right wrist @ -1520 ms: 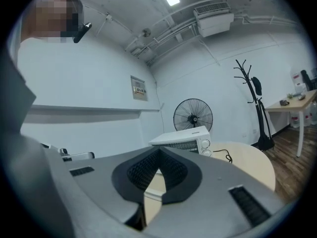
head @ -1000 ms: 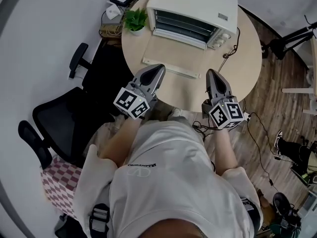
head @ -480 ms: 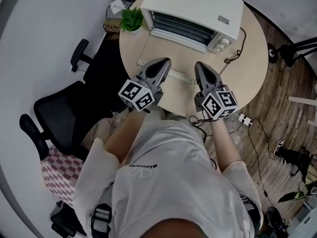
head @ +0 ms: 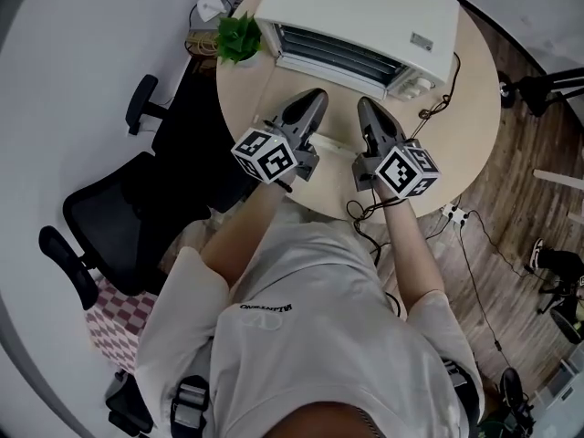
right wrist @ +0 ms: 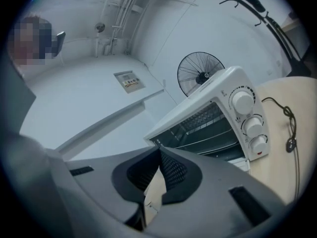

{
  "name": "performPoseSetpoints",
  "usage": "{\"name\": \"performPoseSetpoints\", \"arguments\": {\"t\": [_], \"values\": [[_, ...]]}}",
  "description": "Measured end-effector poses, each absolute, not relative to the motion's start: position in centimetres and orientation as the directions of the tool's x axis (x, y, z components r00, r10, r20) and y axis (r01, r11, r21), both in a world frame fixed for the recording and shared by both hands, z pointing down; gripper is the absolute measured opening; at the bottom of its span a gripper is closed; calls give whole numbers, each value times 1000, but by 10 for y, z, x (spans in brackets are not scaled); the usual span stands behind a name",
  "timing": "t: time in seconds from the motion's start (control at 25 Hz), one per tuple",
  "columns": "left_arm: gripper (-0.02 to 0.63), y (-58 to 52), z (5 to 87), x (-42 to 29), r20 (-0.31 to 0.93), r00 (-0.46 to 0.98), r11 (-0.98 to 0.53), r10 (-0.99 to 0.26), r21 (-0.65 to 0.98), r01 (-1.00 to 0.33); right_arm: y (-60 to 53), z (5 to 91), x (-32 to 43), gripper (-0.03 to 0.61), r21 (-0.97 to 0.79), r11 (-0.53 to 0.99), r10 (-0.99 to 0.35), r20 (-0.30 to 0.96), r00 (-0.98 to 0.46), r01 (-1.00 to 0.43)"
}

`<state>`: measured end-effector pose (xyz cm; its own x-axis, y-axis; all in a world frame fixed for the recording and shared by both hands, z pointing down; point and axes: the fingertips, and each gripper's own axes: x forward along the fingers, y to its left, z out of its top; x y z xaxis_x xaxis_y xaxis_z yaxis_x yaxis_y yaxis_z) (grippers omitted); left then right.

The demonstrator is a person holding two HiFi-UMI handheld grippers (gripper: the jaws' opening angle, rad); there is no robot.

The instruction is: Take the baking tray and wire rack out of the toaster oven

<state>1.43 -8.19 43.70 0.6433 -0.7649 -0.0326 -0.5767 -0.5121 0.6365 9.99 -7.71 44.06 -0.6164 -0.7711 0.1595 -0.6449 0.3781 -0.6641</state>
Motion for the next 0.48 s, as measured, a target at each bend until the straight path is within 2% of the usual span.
{"name": "performPoseSetpoints", "arguments": {"t": [0.2, 0.28, 0.48], "values": [[46, -116, 462, 11, -45, 645, -475, -763, 715, -512, -108, 462, 93, -3, -714, 300, -799, 173, -576, -632], [46, -131, 474, 8, -51, 639, -446, -768, 759, -475, -121, 473, 91, 55, -741, 265, -810, 176, -560, -616], [46, -168, 503, 6, -76, 635, -397, -769, 835, -380, -156, 497, 88, 55, -781, 180, -846, 187, -499, -598]]}}
